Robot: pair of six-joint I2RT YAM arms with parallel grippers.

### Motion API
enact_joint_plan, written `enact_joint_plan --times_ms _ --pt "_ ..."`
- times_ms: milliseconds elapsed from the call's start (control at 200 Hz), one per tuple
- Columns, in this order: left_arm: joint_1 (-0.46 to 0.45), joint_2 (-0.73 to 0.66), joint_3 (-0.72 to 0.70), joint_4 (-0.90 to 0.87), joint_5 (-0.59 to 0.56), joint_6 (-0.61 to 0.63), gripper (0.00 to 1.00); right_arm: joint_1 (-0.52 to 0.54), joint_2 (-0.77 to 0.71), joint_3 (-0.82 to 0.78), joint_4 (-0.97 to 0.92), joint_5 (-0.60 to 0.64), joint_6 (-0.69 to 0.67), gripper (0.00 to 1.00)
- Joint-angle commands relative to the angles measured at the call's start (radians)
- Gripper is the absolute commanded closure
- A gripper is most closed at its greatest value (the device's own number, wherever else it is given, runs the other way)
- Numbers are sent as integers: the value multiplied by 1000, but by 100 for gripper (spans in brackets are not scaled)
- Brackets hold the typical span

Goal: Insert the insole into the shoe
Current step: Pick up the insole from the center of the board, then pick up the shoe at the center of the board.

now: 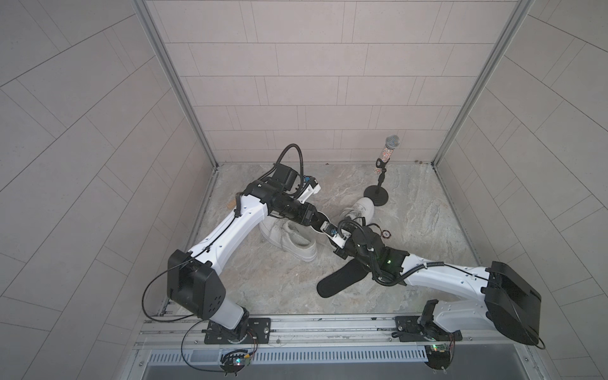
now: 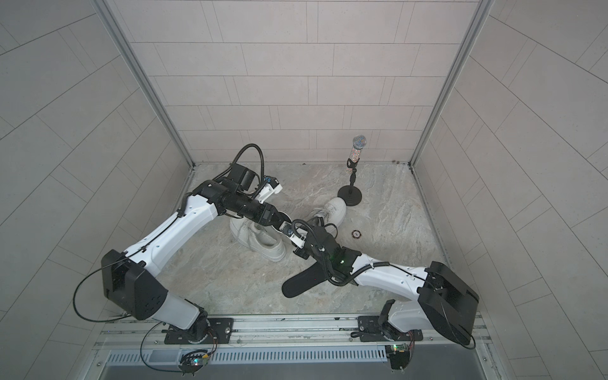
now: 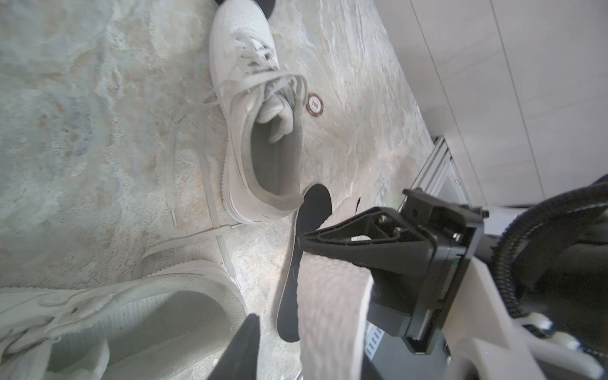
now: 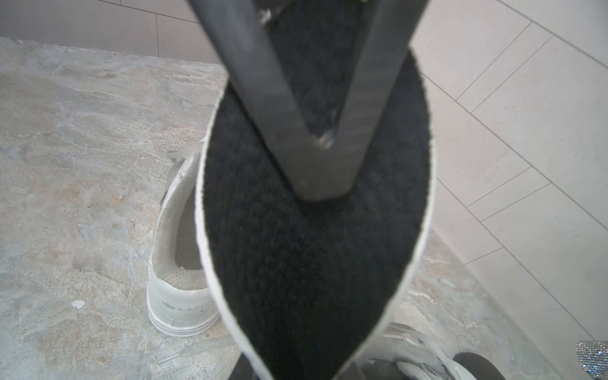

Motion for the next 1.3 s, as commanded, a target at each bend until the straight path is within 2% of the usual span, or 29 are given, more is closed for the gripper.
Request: enact_joint_plan --times_ms 0,140,255,340,415,535,630,776,911,1136,1296 --pt "23 -62 -10 48 -18 -30 54 -6 24 32 -55 -29 67 74" --pt "27 -97 -65 88 -70 -48 47 -10 26 47 -80 -37 84 73" --pt "46 -110 -91 73 -142 -63 46 -17 46 98 -168 -51 102 73" --pt "76 -134 -98 52 -305 -103 46 -18 61 164 -297 -78 133 73" --pt "82 -169 -129 43 -554 -147 45 -17 65 217 -425 -98 208 73" --pt "70 -216 -216 43 -677 -152 37 -18 56 238 -545 -126 295 73" --pt "65 -209 -268 33 -717 -190 25 -20 45 238 -574 -112 324 73" --pt "60 -148 -254 26 -719 -258 23 -23 73 271 -604 -105 341 74" --pt "28 -90 -226 13 -778 -294 20 -26 109 292 -615 -93 374 75" --pt "-16 -25 -231 58 -773 -352 17 -28 141 303 -616 -100 378 76" --pt "-29 10 -230 56 -842 -391 17 -28 141 302 -617 -107 378 76"
